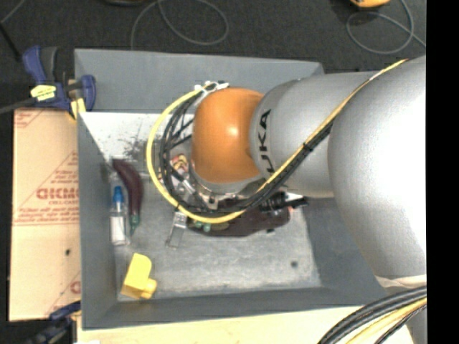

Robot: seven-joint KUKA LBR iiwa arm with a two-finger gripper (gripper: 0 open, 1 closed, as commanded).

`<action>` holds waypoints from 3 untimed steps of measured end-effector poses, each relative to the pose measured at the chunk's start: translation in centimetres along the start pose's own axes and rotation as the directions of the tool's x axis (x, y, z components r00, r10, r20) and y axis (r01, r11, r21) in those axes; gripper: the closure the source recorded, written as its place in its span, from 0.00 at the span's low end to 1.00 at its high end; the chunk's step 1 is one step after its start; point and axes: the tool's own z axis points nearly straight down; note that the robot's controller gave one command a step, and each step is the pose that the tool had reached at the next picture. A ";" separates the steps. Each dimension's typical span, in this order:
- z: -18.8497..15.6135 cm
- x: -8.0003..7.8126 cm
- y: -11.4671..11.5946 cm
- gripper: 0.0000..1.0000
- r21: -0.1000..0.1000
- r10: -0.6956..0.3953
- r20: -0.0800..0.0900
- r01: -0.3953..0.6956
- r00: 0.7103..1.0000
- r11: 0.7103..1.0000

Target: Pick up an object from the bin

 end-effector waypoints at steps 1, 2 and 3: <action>1.3 -1.3 -1.7 0.00 0.007 -0.265 -0.003 0.265 0.964 0.964; 3.5 -1.9 -2.2 0.00 0.002 -0.165 -0.001 0.165 0.986 0.986; 4.3 -2.8 -4.8 0.00 0.005 0.073 -0.002 -0.073 0.997 0.997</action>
Offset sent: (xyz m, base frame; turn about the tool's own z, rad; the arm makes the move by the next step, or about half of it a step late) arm 0.0171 -0.0360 -0.0724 0.1738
